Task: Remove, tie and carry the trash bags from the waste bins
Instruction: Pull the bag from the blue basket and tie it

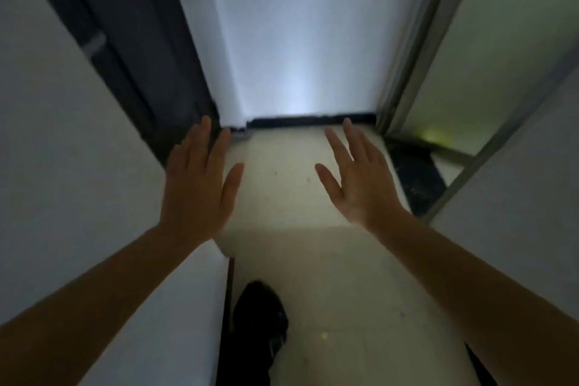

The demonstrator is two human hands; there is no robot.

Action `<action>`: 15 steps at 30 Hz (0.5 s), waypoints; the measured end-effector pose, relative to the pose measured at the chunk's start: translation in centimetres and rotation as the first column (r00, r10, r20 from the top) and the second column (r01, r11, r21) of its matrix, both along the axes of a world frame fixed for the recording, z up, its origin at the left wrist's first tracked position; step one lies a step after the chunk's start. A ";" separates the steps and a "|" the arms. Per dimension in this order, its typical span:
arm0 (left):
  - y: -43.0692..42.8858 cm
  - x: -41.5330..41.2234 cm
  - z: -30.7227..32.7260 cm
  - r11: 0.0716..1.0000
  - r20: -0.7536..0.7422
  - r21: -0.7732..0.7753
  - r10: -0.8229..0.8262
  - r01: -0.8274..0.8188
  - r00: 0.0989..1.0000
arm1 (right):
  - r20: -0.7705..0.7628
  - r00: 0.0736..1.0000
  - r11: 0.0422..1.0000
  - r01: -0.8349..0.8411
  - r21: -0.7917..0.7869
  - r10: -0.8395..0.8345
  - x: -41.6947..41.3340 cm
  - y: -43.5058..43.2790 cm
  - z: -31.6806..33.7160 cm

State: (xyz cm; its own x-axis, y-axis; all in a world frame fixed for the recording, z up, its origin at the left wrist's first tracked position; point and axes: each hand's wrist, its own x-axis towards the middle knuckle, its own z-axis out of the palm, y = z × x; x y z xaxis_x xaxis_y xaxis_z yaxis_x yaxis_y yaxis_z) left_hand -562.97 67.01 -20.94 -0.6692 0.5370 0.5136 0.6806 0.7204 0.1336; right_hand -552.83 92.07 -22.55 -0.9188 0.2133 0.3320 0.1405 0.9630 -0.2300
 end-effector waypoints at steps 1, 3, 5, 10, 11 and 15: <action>1.6 -0.6 5.7 0.998 -0.095 0.007 -0.063 0.064 0.994 | -0.060 0.998 0.999 0.022 0.049 -0.019 0.5 2.0 5.4; 4.7 -0.5 16.4 0.985 -0.250 0.024 -0.159 0.170 0.955 | -0.162 0.984 0.986 0.093 0.138 -0.070 2.8 5.5 15.6; 7.1 1.4 25.6 0.968 -0.359 0.066 -0.202 0.241 0.911 | -0.240 0.959 0.956 0.202 0.213 -0.149 6.5 7.5 24.3; 12.1 9.7 41.1 0.887 -0.496 0.176 -0.295 0.427 0.817 | -0.447 0.825 0.836 0.487 0.253 -0.345 19.8 8.7 39.5; 13.0 11.8 42.5 0.867 -0.507 0.185 -0.318 0.462 0.801 | -0.479 0.791 0.807 0.537 0.246 -0.381 23.0 8.3 41.1; 17.5 21.5 42.4 0.747 -0.470 0.200 -0.494 0.634 0.731 | -0.488 0.649 0.648 0.734 0.202 -0.583 37.0 5.5 41.0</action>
